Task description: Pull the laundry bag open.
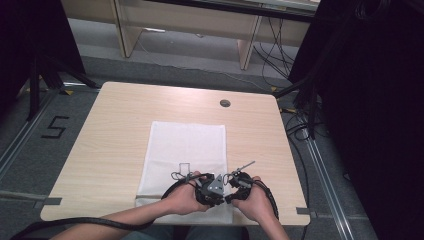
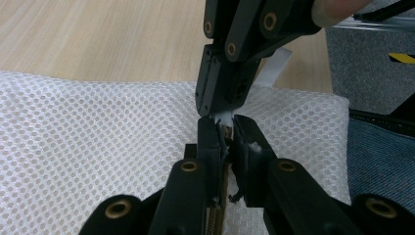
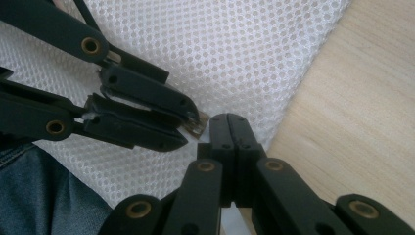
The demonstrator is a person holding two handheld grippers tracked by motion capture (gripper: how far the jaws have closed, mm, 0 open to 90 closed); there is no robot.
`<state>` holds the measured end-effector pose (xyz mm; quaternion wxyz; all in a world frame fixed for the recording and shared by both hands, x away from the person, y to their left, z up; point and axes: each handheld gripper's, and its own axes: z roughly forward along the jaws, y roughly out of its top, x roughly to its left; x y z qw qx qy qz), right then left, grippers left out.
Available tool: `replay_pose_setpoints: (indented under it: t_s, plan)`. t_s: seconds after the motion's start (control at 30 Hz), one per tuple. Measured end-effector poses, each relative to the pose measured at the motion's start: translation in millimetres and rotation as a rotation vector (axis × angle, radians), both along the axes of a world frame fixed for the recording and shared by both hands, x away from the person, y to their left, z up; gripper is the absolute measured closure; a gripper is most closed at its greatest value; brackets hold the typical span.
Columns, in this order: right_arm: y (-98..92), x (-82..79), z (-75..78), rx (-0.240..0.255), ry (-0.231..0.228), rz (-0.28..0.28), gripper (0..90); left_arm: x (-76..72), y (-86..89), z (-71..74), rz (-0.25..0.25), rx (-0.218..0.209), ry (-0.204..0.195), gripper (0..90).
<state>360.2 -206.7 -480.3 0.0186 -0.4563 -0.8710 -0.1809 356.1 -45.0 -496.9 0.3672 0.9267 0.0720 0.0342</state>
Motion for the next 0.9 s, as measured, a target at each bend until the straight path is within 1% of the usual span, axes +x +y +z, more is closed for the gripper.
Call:
replay_pose_setpoints:
  t_s: [0.07, 0.1, 0.13, 0.2, 0.23, 0.33, 0.37, 0.43, 0.47, 0.5, 0.53, 0.6, 0.77, 0.83, 0.9]
  plan:
    - [-0.4, 0.3, -0.5, -0.007, -0.014, 0.024, 90.0, 0.1, 1.1, 0.8, -0.003, 0.005, -0.006, 82.0]
    - [0.9, -0.5, 0.1, -0.011, -0.007, 0.007, 90.0, 0.2, 2.6, 2.5, 0.003, 0.011, -0.024, 82.0]
    - [0.9, -0.3, 0.0, -0.012, -0.009, 0.012, 90.0, -0.1, 3.3, 3.1, 0.0, 0.011, -0.022, 82.0]
    - [1.1, -0.1, 0.2, -0.015, -0.007, 0.013, 90.0, -0.4, 4.0, 3.7, 0.008, 0.008, -0.017, 82.0]
    - [1.3, -0.2, 0.3, -0.014, -0.002, 0.005, 90.0, -0.9, 4.8, 3.9, 0.006, 0.009, -0.015, 82.0]
    - [0.8, -0.2, 0.1, -0.011, -0.002, 0.006, 90.0, -1.1, 5.2, 3.1, 0.007, 0.003, -0.013, 82.0]
    - [0.7, -0.4, 0.0, -0.009, -0.006, 0.005, 90.0, -0.1, 5.9, 3.3, -0.002, 0.003, -0.014, 82.0]
    - [0.9, -0.4, 0.1, -0.006, -0.005, 0.0, 90.0, -0.9, 6.2, 2.5, 0.003, -0.004, -0.01, 82.0]
    - [0.8, -0.3, -0.1, -0.007, -0.009, 0.004, 90.0, -1.2, 6.5, 2.5, -0.002, -0.001, -0.022, 82.0]
    - [1.0, -0.2, 0.0, -0.009, -0.009, 0.008, 90.0, -1.6, 6.6, 2.3, -0.006, 0.0, -0.023, 82.0]
    - [1.2, -0.3, 0.0, -0.01, -0.009, 0.009, 90.0, -1.7, 6.6, 2.5, -0.013, 0.0, -0.039, 82.0]
    - [1.4, -0.7, 0.2, -0.008, -0.016, 0.017, 90.0, -1.9, 6.7, 2.6, -0.016, 0.001, -0.042, 82.0]
    - [1.2, -0.9, 0.0, -0.006, -0.019, 0.019, 90.0, -2.2, 7.3, 2.3, -0.016, 0.001, -0.043, 82.0]
    - [1.3, -1.0, 0.0, -0.005, -0.017, 0.017, 90.0, -2.9, 8.7, 3.2, -0.013, 0.002, -0.031, 82.0]
    - [1.0, -0.7, 0.0, -0.005, -0.017, 0.019, 90.0, -3.2, 9.7, 3.8, -0.012, -0.001, -0.03, 82.0]
